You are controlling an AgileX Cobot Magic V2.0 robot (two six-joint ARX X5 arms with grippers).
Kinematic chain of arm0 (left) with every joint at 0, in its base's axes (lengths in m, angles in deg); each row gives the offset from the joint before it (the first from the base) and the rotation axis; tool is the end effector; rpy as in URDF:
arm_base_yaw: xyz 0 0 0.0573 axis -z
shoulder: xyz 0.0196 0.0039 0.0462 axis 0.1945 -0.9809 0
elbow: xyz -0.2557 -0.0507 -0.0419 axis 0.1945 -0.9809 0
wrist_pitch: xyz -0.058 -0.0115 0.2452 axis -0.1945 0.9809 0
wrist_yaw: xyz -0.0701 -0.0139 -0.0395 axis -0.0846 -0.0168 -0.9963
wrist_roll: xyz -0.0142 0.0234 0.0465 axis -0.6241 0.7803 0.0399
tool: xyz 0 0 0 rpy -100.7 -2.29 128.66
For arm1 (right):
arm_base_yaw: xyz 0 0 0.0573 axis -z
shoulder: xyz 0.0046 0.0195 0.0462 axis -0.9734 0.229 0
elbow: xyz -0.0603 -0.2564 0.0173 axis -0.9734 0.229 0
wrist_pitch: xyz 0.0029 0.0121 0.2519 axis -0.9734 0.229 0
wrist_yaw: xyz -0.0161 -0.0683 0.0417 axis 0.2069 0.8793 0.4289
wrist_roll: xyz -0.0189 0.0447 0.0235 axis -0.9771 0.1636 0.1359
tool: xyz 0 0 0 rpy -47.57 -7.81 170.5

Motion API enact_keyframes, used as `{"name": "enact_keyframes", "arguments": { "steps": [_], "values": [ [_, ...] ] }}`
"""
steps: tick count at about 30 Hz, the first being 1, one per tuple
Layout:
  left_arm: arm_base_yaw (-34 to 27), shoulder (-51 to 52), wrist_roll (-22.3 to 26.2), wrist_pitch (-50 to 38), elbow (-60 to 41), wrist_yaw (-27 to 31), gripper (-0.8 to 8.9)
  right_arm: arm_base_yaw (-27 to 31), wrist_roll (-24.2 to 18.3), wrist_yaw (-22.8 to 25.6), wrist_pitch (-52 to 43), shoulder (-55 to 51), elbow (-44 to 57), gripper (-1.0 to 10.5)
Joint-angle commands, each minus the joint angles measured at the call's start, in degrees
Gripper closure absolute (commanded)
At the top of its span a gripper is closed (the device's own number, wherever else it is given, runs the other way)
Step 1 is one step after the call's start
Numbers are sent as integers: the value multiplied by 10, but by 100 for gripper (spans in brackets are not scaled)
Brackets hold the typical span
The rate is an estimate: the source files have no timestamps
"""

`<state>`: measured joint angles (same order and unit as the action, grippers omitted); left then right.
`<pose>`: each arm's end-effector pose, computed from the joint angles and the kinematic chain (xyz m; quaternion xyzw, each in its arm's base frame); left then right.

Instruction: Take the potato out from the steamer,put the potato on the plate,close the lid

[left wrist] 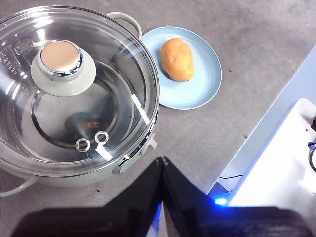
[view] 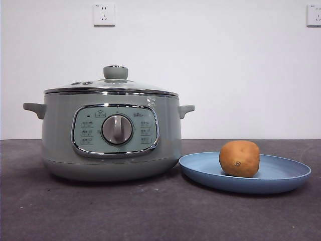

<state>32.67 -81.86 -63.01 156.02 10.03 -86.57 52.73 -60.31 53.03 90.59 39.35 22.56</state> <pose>0.1940 -0.0889 0.4132 0.0754 0.4062 -0.3910 0.8225 0.1130 0.0653 0.3353 0.0696 0.3455 0.3957 0.8481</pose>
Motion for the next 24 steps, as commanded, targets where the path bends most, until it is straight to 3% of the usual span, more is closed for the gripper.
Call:
{"name": "enact_keyframes", "arguments": {
  "steps": [1,10,13,18,24],
  "values": [
    [0,1,2,0,-1,-2,817,0,3,2,-1,0,3,945],
    [0,1,7,-2,-1,2,817,0,3,2,-1,0,3,946],
    [-14,9,20,-38,-2,8,817,0,3,2,-1,0,3,945],
    [-78,80,29,-200,-41,-2,817,0,3,2,-1,0,3,945],
    [-167,245,-8,-483,-249,2,817,0,3,2,-1,0,3,945]
  ]
}}
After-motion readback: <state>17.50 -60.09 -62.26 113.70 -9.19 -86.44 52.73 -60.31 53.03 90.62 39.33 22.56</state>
